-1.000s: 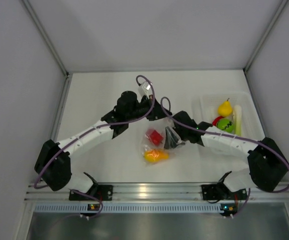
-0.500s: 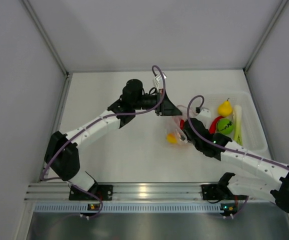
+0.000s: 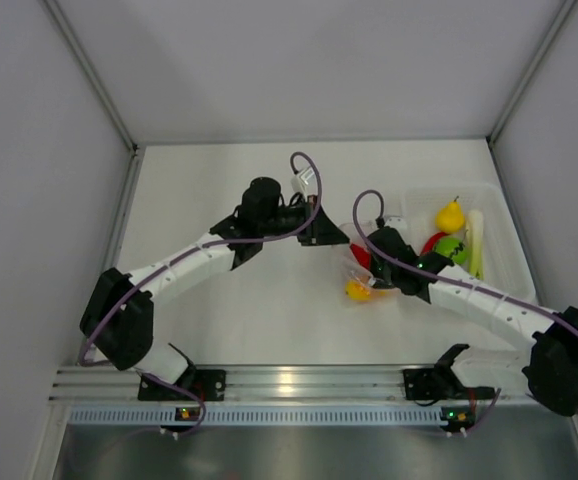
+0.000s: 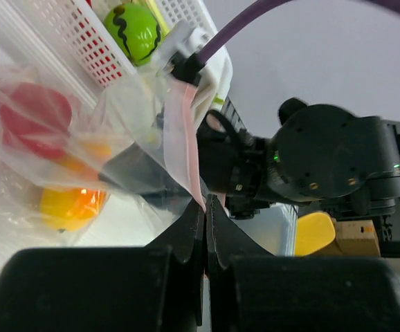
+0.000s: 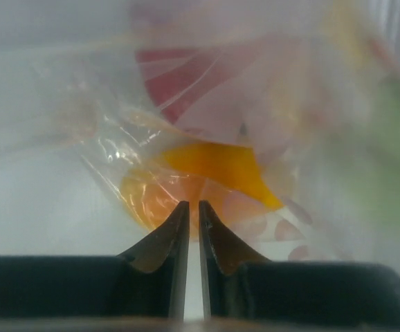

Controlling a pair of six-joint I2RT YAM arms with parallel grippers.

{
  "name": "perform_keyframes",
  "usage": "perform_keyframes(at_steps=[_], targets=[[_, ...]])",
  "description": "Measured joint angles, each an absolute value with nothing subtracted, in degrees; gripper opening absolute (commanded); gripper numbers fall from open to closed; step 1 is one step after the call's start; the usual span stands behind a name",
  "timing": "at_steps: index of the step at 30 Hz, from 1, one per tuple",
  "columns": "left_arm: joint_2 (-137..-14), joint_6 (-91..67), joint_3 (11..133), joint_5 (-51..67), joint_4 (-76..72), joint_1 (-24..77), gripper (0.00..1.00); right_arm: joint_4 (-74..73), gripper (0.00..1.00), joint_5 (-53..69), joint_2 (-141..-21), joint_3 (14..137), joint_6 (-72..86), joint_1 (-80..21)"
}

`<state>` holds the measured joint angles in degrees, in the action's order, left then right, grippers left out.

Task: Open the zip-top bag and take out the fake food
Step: Pick up the fake vegetable from the zipper food storage bag.

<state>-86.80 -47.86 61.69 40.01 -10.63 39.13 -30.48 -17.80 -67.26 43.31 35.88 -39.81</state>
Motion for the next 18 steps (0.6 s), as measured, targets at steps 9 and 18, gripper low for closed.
perform_keyframes(at_steps=[9, 18], targets=[[-84.09, -51.99, 59.81, 33.89, -10.74, 39.27, 0.0, -31.51, 0.15, -11.86, -72.64, 45.23, 32.05, -38.72], [-83.99, -52.6, 58.78, 33.36, -10.76, 39.42, 0.0, -31.35, 0.16, -6.48, -74.26, 45.91, 28.8, -35.79]])
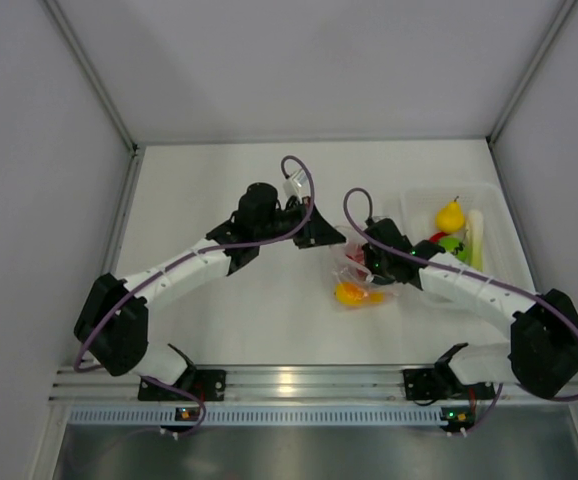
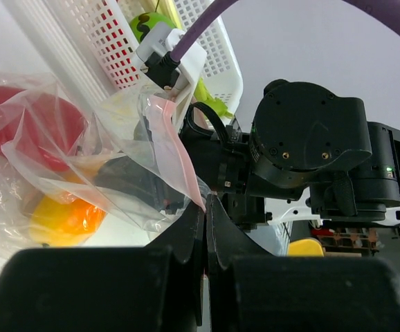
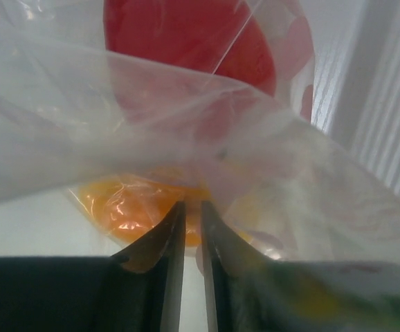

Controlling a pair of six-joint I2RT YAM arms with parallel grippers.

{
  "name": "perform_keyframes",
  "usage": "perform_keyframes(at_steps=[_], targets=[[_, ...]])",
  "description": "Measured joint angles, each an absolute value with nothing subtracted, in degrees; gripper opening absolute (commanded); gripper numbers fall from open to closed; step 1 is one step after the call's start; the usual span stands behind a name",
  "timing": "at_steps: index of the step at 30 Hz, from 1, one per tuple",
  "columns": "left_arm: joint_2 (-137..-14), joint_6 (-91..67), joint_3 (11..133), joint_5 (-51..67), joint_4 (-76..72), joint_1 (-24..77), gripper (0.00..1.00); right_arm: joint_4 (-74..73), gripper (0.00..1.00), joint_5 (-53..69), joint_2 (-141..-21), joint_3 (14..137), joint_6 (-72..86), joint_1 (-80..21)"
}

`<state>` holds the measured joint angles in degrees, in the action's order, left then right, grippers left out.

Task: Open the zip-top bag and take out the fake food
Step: Pick up the fake vegetable from the zipper food storage bag.

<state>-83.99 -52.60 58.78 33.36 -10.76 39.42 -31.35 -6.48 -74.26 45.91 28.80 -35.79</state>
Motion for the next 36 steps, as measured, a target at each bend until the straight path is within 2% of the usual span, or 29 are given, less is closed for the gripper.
perform_keyframes(at_steps=[8, 13, 21, 30, 35, 36], targets=[[-84.84, -53.49, 58.87, 37.34, -12.99, 39.83, 0.0, -33.71, 0.16, -12.97, -73.6, 47.2, 29.78, -35.55], [-85.06, -54.74, 59.0, 38.09, -14.7, 40.45, 0.0, -28.95, 0.18, -15.35, -69.82, 44.25, 33.12, -35.38], [-85.06, -54.96, 59.2, 38.35, -15.42, 42.13, 0.0, -25.54, 0.2, -19.53, -71.2, 44.27, 35.18, -35.38], [-85.06, -53.95, 59.96, 39.72, -16.36, 42.81, 0.0, -14.15, 0.25, -11.66, -69.49, 41.58, 32.01, -34.83], [-85.6, -53.04, 59.96, 39.81, -16.67, 42.81, 0.0, -8.84, 0.22, -4.1, -68.45, 40.05, 33.76, -34.7], [-85.76, -52.75, 59.96, 39.75, -16.67, 42.81, 0.0, -8.73, 0.17, -3.46, -68.31, 40.18, 34.44, -34.7]])
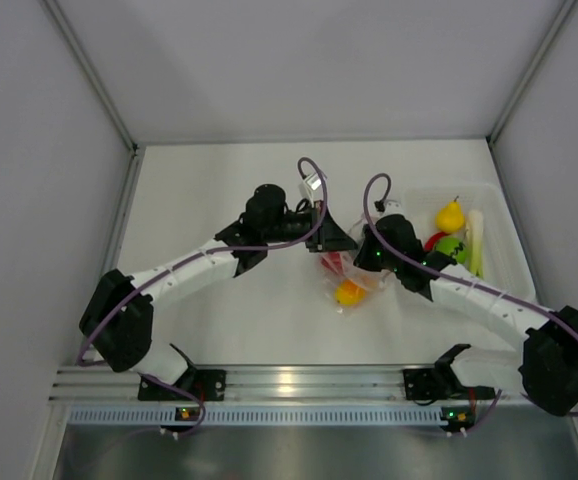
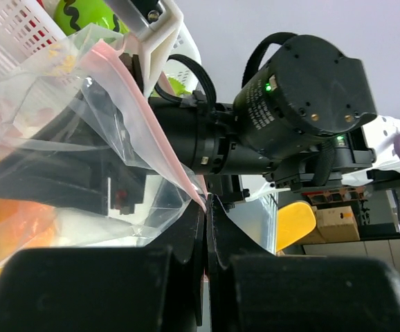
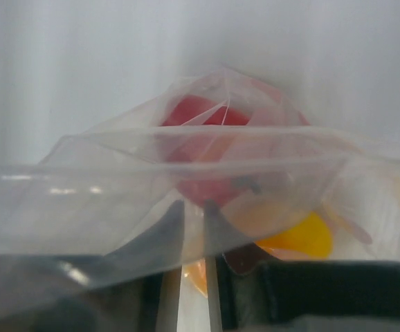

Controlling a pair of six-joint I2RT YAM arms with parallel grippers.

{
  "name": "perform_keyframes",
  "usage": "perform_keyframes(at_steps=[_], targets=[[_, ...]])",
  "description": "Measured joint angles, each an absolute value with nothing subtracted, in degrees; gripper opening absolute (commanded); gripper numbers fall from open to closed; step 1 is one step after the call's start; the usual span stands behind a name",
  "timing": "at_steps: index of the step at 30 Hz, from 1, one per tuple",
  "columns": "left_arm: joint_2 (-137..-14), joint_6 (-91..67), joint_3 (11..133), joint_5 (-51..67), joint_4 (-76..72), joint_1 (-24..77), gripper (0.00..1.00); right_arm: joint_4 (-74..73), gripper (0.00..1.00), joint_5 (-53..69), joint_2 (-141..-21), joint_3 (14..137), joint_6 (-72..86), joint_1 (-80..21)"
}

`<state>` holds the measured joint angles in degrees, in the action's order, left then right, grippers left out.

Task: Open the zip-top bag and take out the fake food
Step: Pick up the fake vegetable from the zipper food storage bag.

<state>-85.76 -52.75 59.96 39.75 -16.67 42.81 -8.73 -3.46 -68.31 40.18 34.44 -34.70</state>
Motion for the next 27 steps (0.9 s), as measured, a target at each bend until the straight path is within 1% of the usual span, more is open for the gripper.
perform_keyframes(at_steps=[3, 6, 10, 17, 22, 27], targets=[[-85.76, -51.72, 59.96, 39.27, -16.73, 42.98, 0.0, -10.9, 0.15, -3.68, -68.31, 42.04, 37.69, -34.72], [-85.73, -50.41, 59.96, 37.17, -16.78, 44.07, 0.0, -15.57, 0.13, -6.09, -69.17, 46.81, 40.1, -35.18], [-84.86, -48.6, 59.96, 32.05, -16.73, 46.65, 0.0, -17.52, 0.09, -8.8, -70.19, 51.0, 43.24, -36.16], [-82.19, -46.17, 59.92, 22.24, -16.73, 52.51, 0.0, -16.8, 0.09, -10.48, -70.65, 48.71, 50.3, -36.91], [-80.29, -43.77, 59.24, 16.03, -16.29, 55.0, 0.0, -15.49, 0.09, -10.0, -74.67, 46.72, 52.69, -37.78], [-77.06, -41.15, 55.53, 10.11, -16.14, 56.12, 0.0, -14.68, 0.13, -8.01, -75.68, 43.86, 53.08, -39.42]])
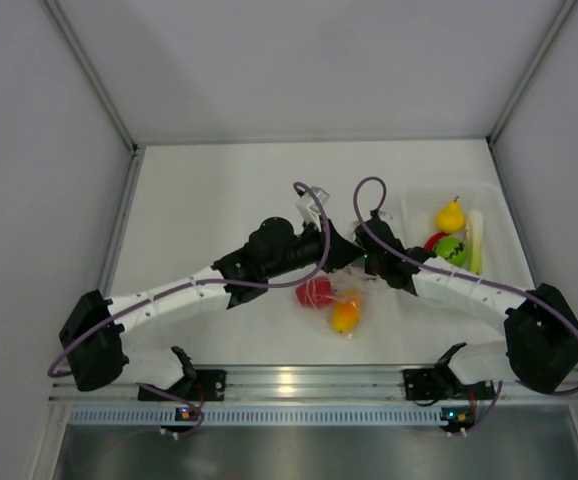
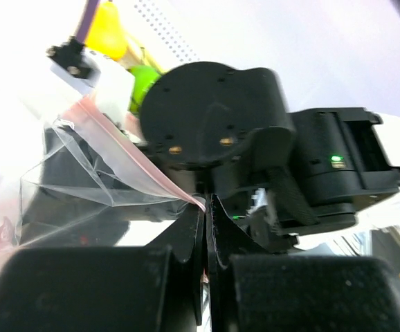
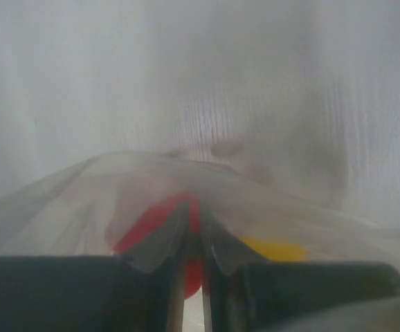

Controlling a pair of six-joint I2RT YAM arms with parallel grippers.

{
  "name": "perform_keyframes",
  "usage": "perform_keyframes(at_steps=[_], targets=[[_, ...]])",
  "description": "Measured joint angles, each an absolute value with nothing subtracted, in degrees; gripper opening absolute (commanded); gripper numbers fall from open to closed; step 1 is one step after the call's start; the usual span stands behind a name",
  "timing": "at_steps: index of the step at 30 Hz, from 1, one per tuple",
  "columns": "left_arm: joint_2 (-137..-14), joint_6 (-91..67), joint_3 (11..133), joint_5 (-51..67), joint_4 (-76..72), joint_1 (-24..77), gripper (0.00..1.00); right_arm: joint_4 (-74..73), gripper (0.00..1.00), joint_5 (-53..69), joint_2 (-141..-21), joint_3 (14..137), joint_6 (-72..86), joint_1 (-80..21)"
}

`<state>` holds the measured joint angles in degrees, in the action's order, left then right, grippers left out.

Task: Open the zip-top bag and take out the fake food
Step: Pick up the fake vegetable from the zipper food storage bag.

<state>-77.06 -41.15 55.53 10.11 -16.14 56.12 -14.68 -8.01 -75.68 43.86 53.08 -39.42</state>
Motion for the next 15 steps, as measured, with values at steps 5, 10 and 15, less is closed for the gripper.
perform_keyframes(at_steps=[5, 10, 15], targets=[[-75.83, -40.32, 52.51, 5.91, -16.78, 56.14, 0.0, -15.44, 0.13, -6.11, -75.79, 43.83, 50.43, -40.77], [-75.83, -40.42, 50.65, 4.43, -17.5, 56.16, 0.0, -21.15, 0.13, -4.82, -77.97, 44.93, 44.75, -41.25], [-75.94, -41.89, 48.8, 4.08, -18.9, 56.86, 0.0, -27.66, 0.14, -3.81, -79.66, 45.87, 39.81, -41.25]])
